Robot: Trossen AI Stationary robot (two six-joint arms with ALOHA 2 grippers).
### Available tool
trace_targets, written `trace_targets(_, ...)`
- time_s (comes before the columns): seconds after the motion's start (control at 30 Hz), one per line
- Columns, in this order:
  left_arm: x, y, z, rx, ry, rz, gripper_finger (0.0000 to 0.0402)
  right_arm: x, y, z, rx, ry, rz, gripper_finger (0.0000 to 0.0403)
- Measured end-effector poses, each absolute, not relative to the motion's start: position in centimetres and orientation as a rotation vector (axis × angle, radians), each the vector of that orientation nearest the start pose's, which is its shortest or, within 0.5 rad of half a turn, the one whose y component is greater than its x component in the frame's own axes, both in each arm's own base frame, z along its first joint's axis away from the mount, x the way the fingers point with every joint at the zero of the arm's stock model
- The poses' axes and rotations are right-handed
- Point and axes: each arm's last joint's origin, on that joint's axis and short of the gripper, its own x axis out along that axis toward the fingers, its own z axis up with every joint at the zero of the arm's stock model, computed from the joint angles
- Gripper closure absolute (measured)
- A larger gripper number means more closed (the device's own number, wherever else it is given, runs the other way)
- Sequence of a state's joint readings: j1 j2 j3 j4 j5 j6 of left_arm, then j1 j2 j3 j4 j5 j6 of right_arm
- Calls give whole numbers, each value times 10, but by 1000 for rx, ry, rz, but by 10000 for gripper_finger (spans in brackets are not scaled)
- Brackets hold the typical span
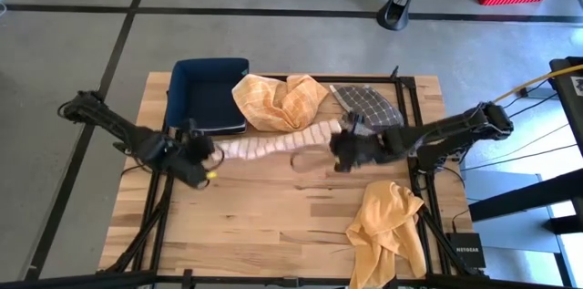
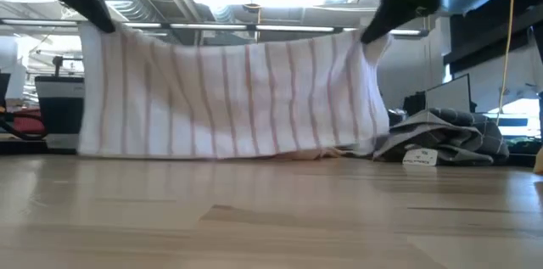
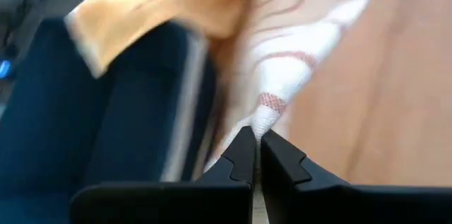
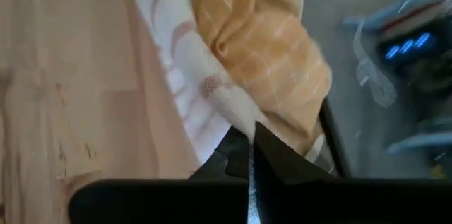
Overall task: Fold towel
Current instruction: Fold the white towel
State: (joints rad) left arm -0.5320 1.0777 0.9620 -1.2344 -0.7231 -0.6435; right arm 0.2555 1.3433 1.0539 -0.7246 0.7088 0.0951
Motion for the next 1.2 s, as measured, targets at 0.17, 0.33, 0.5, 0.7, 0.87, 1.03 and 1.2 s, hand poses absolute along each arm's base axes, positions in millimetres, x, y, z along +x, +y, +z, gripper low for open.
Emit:
trace_targets(0.17,157,-103,232,342,992,356,401,240,92,234,-500,844,-442,402)
trace_targets(0.33,153,-133,187,353,1134,275,401,225,121,188,-407,964,-249,401)
trace_targets(0.5,156,-157,168,234,1223,154,401,222,137,173,-295,1051,-105,399)
trace_targets(0.7,163,-167,163,130,1241,74,382,230,145,168,-130,1088,30,370)
trace_targets(0.87,163,-168,162,8,1317,50,333,229,146,167,56,1169,83,306)
trace_targets(1.03,168,-172,173,-203,1474,-50,282,231,145,180,222,1336,154,248)
trace_targets(1.2,175,-166,200,-227,1331,-51,262,247,132,202,213,1314,97,222)
